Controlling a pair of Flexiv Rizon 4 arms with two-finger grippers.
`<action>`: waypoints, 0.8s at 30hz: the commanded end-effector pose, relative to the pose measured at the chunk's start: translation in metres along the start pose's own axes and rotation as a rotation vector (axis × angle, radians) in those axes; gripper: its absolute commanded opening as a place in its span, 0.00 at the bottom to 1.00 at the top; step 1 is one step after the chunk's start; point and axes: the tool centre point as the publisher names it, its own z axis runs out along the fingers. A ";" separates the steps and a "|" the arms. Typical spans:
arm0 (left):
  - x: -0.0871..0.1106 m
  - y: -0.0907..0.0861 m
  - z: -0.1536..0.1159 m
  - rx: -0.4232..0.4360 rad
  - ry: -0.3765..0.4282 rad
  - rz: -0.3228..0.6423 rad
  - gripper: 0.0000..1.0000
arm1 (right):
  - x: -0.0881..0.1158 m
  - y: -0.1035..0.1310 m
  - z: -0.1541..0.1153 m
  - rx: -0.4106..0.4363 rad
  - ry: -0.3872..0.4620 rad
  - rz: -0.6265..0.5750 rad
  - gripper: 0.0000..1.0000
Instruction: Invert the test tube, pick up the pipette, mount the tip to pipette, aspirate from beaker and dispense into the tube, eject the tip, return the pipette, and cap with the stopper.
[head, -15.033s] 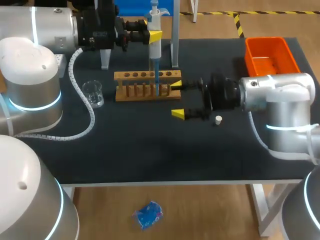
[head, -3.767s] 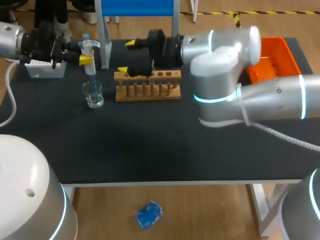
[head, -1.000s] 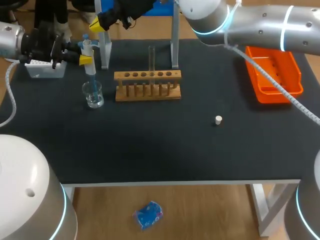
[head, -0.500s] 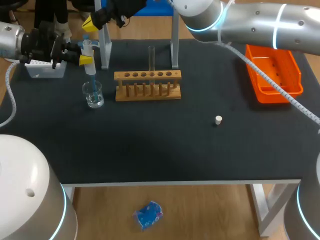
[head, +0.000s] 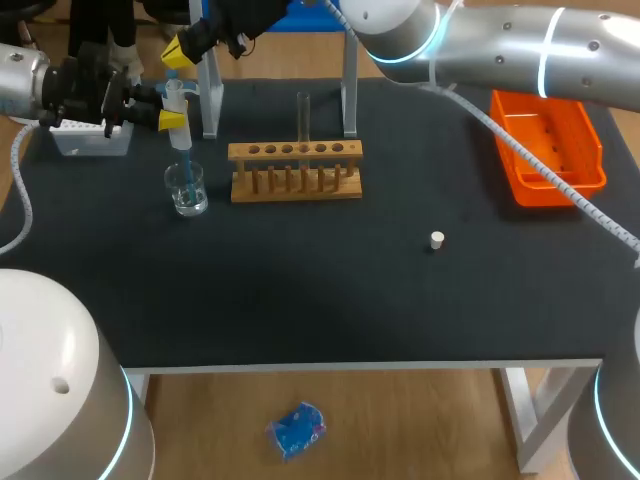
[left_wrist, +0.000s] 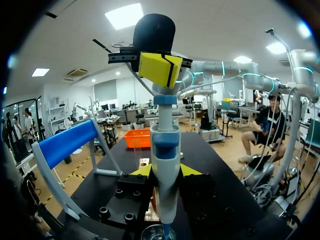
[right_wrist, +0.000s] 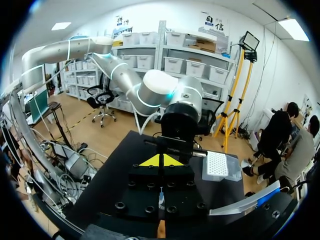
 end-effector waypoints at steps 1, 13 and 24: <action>0.001 -0.001 0.000 -0.002 -0.002 0.000 0.00 | -0.002 -0.003 0.003 0.005 0.010 0.003 0.00; 0.001 -0.001 0.000 -0.002 -0.002 0.000 0.00 | 0.001 -0.011 0.009 0.016 0.025 0.017 0.00; 0.001 -0.001 0.000 -0.002 -0.002 0.000 0.00 | 0.006 -0.019 0.016 0.022 0.041 0.032 0.00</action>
